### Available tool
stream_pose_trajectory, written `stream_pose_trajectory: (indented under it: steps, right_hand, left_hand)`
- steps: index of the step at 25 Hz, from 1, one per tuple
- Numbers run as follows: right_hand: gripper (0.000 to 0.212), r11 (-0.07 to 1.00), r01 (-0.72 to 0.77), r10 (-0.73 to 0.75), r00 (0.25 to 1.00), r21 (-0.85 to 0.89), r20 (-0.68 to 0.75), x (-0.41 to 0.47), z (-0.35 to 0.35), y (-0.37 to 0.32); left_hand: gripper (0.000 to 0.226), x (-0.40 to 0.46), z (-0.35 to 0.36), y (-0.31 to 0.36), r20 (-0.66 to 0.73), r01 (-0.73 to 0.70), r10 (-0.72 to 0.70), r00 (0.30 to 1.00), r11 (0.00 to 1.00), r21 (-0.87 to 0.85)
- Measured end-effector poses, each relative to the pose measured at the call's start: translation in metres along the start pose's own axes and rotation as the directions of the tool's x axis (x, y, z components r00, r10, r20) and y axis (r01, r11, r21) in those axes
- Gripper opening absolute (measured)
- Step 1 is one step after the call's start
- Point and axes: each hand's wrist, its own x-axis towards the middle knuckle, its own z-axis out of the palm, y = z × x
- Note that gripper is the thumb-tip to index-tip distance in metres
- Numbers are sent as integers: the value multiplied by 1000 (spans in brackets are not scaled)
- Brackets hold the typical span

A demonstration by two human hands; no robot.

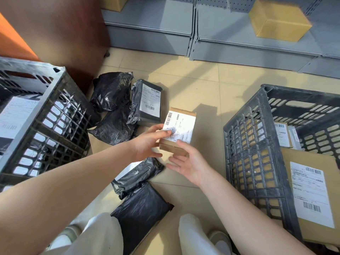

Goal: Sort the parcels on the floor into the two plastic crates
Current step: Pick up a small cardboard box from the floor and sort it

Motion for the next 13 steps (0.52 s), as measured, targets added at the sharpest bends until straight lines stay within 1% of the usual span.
stream_pose_trajectory:
  steps: [3,4,5,8,10,13]
  right_hand:
    - [62,967,-40,41,999,-252,1,2,-5,4]
    - [66,951,-28,23,1000,-308,-17,2,-8,3]
    - [67,944,2,-15,999,-329,-38,1,-13,0]
    - [72,956,162,-190,977,-244,-97,-2,-27,-14]
    - [74,946,267,-287,953,-186,-93,-7,-35,-24]
    - [60,933,318,-332,941,-169,-64,-18,-39,-33]
  left_hand:
    - [44,0,-2,1,-47,-49,51,998,998,41]
    - [44,-1,-5,2,-59,-72,74,996,996,45]
    - [46,-1,-8,4,-65,-98,101,993,994,57]
    - [54,-3,-18,15,-35,-172,179,983,974,145]
    - [55,-2,-22,22,19,-187,187,982,966,177]
    - [60,-2,-20,34,74,-175,164,984,965,195]
